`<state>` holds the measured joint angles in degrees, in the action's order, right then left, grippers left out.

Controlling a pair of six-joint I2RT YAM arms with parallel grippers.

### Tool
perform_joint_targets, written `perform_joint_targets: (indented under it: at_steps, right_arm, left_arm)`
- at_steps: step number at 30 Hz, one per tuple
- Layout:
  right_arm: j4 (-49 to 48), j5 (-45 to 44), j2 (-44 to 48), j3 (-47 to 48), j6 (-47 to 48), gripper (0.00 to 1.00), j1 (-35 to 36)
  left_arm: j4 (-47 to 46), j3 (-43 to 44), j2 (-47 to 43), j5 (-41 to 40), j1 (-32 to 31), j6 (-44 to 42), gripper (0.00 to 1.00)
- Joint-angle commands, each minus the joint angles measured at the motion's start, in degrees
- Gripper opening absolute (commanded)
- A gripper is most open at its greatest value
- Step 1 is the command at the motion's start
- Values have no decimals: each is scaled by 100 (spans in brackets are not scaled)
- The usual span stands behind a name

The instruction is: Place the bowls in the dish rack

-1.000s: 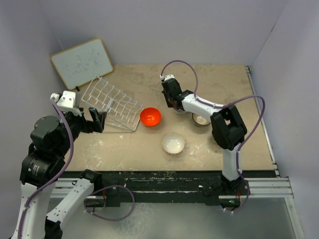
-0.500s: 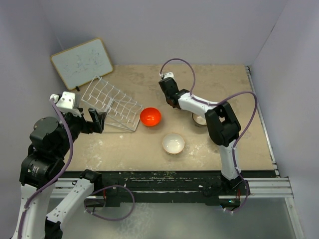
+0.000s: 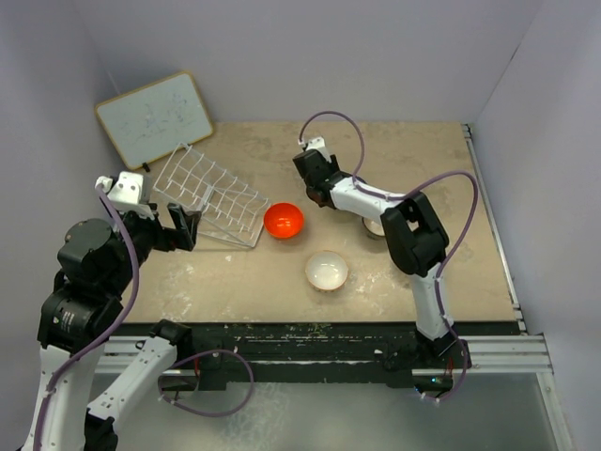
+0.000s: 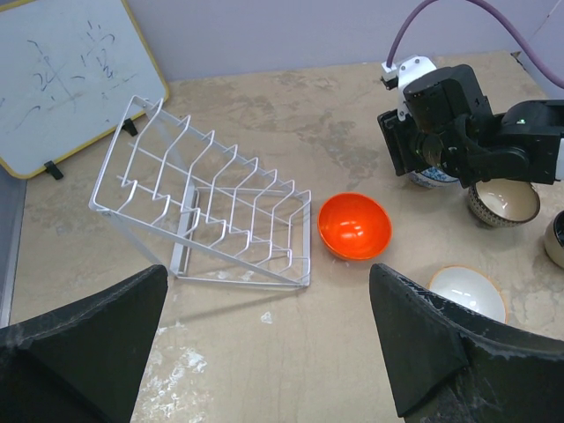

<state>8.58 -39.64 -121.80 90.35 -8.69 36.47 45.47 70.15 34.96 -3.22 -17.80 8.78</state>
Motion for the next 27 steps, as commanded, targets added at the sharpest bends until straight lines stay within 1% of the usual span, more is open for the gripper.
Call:
perform_joint_targets:
  at_steps: [1, 6, 8, 10, 11, 13, 15, 17, 21, 27]
  right_arm:
    - [-135, -214, 146, 343, 1, 54, 95]
    - [40, -172, 501, 432, 5, 62, 306]
    - [126, 71, 709, 407, 16, 65, 410]
    - [128, 766, 1030, 255, 112, 66, 528]
    - [74, 1388, 1176, 143, 162, 66, 595]
    - [-70, 2258, 1454, -142, 369, 66, 735]
    - [-103, 2803, 1648, -368, 547, 66, 970]
    - [-66, 3136, 1738, -491, 704, 66, 1239]
    - [-1, 3507, 1707, -606, 748, 66, 1598]
    - [30, 3469, 1303, -572, 558, 62, 1609]
  left_arm:
    - [-221, 55, 59, 38, -24, -70, 99]
    - [-219, 60, 66, 48, -29, -56, 99]
    - [-218, 61, 77, 50, -24, -52, 99]
    - [-215, 56, 71, 50, -29, -49, 99]
    - [-214, 52, 66, 54, -29, -36, 99]
    - [-206, 38, 34, 44, -28, -22, 99]
    - [-193, 26, 23, 45, -29, -1, 99]
    - [-174, 18, 20, 33, -24, 4, 99]
    - [-178, 3, -6, 29, -23, 17, 99]
    - [-155, -4, -24, 28, -23, 11, 99]
